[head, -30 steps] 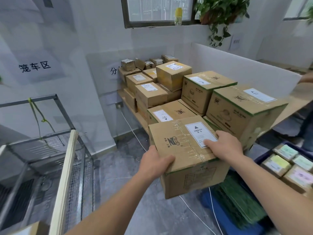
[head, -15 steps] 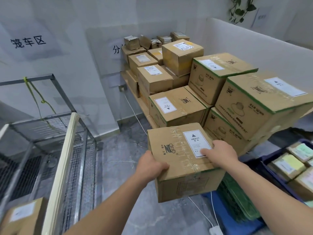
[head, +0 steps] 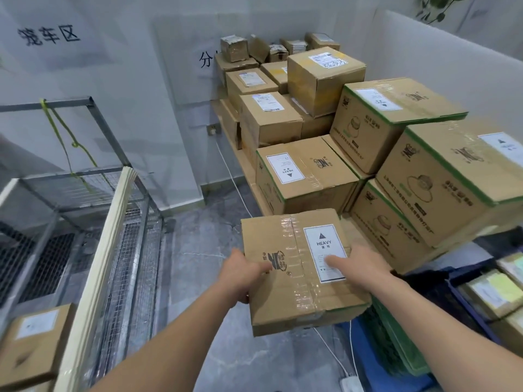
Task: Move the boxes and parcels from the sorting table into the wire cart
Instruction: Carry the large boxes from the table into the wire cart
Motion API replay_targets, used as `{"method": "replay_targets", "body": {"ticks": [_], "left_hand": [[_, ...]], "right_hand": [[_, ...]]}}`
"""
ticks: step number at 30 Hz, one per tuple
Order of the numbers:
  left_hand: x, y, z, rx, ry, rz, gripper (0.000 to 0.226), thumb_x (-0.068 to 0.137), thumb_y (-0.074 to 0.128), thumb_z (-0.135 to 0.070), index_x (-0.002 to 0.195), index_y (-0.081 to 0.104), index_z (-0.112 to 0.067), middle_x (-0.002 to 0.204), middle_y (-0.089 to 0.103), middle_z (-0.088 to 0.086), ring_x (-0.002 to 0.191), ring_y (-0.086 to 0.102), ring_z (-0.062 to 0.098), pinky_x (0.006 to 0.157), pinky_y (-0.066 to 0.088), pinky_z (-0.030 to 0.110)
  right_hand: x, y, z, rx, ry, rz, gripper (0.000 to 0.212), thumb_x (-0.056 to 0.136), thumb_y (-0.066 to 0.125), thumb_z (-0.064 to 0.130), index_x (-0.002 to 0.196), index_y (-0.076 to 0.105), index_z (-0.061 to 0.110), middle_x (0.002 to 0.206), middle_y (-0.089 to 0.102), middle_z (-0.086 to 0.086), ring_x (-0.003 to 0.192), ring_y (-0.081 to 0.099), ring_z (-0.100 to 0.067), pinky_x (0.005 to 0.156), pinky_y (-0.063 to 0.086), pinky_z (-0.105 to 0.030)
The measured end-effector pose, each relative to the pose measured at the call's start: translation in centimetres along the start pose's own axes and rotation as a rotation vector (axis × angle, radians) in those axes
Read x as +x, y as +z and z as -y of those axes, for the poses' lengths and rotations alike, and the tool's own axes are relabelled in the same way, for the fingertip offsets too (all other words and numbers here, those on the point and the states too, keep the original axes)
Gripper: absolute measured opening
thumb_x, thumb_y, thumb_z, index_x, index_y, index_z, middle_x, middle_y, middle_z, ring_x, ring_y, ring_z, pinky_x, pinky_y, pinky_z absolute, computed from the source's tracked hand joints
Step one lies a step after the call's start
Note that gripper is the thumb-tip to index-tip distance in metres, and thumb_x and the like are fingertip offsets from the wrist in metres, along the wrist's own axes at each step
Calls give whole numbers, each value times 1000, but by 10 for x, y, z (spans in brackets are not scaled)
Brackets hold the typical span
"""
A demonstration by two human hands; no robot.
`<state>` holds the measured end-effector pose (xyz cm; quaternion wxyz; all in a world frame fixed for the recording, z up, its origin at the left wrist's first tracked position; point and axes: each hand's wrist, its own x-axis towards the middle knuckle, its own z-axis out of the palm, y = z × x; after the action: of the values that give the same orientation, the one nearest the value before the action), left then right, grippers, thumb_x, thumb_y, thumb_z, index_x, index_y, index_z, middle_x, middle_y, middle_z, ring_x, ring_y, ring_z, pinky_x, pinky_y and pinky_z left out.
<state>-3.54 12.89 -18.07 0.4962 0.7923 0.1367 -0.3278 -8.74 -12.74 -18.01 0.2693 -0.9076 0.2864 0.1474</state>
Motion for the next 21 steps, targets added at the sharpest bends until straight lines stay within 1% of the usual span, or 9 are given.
{"method": "replay_targets", "body": {"ticks": [2,3,5,7,12,16,18,19,21], "left_hand": [[3,-3,5,23,3,-28,59,63,72,-41,116,55,-19,112,65,7,95,67,32,59,62,54],[2,-6,7,41,6,-47,58,63,71,-41,114,54,-19,111,65,7,95,67,31,59,62,55],[-1,-15,13,72,9,-79,51,69,71,-37,112,49,-19,108,63,6,95,65,29,62,62,53],[-2,-27,20,102,12,-96,48,76,73,-34,112,45,-18,108,59,5,96,63,29,66,63,52],[-8,-73,45,157,29,-169,52,70,76,-39,108,44,-21,105,59,3,96,63,29,66,63,48],[-14,-122,71,138,52,-218,53,74,79,-37,110,45,-20,103,61,2,93,65,27,67,63,49],[-17,-148,85,120,50,-258,55,72,81,-38,109,45,-20,103,62,3,92,65,27,66,63,48],[-19,-161,92,119,52,-283,56,71,82,-38,110,46,-21,104,63,3,93,65,27,66,63,48],[-21,-185,107,132,52,-332,58,70,82,-37,112,46,-21,105,64,1,95,65,26,72,62,47]], "right_hand": [[1,6,4,27,9,15,53,74,64,65,110,65,25,96,69,9,87,65,-17,77,55,-34],[1,9,7,32,9,30,64,68,62,70,112,65,24,97,69,9,87,65,-16,80,56,-35],[1,15,13,31,5,58,76,58,56,75,113,66,25,97,70,10,86,66,-15,81,57,-36],[-2,23,23,35,6,66,76,56,55,76,111,66,25,96,70,10,85,66,-15,78,57,-36],[-21,48,65,22,-11,45,63,67,63,70,109,65,23,98,69,6,86,65,-17,73,54,-33],[-34,79,108,11,-58,60,74,58,59,75,109,65,22,103,70,5,91,65,-19,76,54,-34],[-41,98,131,16,-89,57,81,50,54,78,109,66,23,105,71,5,93,66,-20,79,54,-35],[-43,108,143,18,-106,58,81,49,55,77,109,66,23,106,71,5,94,66,-20,80,54,-35],[-52,122,168,8,-144,55,70,59,63,71,108,62,21,106,70,2,95,65,-23,79,53,-36]]}}
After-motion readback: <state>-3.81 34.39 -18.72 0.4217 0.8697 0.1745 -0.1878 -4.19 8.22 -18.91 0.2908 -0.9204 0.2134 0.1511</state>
